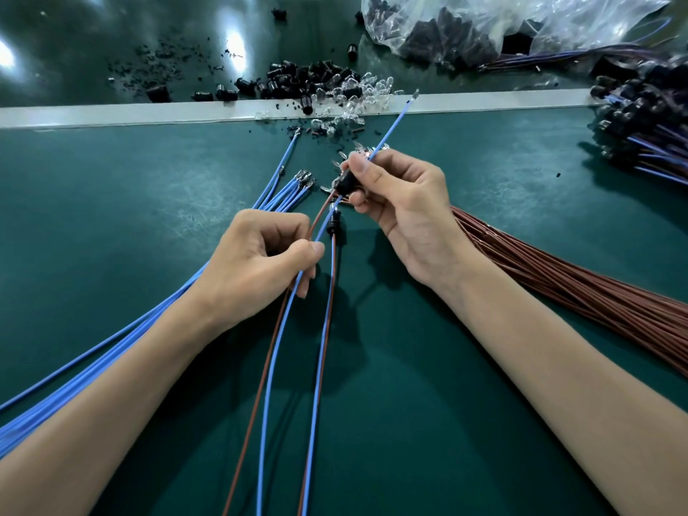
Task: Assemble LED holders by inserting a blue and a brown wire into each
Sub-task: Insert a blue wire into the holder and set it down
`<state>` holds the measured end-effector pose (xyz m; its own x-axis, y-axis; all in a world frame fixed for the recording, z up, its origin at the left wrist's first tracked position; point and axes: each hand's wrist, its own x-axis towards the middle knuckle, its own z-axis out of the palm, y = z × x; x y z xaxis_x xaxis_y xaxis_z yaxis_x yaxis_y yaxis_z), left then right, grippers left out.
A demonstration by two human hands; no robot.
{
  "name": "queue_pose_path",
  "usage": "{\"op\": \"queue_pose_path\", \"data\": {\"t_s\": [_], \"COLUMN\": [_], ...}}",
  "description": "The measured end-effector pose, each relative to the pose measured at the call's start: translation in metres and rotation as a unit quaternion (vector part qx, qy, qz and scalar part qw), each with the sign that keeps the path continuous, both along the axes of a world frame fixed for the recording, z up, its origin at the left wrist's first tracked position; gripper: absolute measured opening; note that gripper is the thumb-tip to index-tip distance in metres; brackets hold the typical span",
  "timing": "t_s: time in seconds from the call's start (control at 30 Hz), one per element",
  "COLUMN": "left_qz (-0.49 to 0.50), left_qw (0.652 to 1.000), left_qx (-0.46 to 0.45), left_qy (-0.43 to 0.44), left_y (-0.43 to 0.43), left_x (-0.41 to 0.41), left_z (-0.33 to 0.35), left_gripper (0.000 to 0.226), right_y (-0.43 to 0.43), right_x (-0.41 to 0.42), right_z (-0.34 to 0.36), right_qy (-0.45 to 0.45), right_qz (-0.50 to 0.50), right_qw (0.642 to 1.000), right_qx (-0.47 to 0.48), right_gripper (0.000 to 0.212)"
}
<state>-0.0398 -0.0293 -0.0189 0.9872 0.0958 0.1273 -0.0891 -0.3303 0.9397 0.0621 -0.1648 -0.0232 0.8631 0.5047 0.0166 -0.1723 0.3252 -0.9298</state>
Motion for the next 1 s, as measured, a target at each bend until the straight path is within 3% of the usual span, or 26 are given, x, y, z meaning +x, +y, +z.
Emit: {"op": "queue_pose_path", "data": {"t_s": [0.33, 0.63, 0.8, 1.0], "left_qz": [0.019, 0.004, -0.009, 0.021], "left_qw": [0.999, 0.999, 0.998, 0.999], "left_qx": [-0.043, -0.038, -0.060, -0.043], "left_qy": [-0.026, -0.010, -0.011, -0.021], "left_y": [-0.0068, 0.0011, 0.0001, -0.0043], "left_x": [0.0040, 0.0014, 0.0015, 0.0031], "left_z": [-0.0018, -0.0067, -0.0059, -0.0032], "left_gripper": [0.029, 0.030, 0.033, 0.031], "right_y": [-0.0009, -0.0005, -0.0011, -0.0016], "right_x": [-0.0037, -0.0002, -0.0003, -0.0046], "right_z": [-0.0019, 0.0010, 0.0025, -0.0008], "right_qy": [-0.055, 0.032, 0.034, -0.041], "right_qz": [0.098, 0.011, 0.020, 0.098], "right_qw": [0.993, 0.999, 0.999, 0.993], "right_qx": [-0.046, 0.014, 0.006, -0.054], "right_gripper": [0.011, 0.016, 0.014, 0.009]}}
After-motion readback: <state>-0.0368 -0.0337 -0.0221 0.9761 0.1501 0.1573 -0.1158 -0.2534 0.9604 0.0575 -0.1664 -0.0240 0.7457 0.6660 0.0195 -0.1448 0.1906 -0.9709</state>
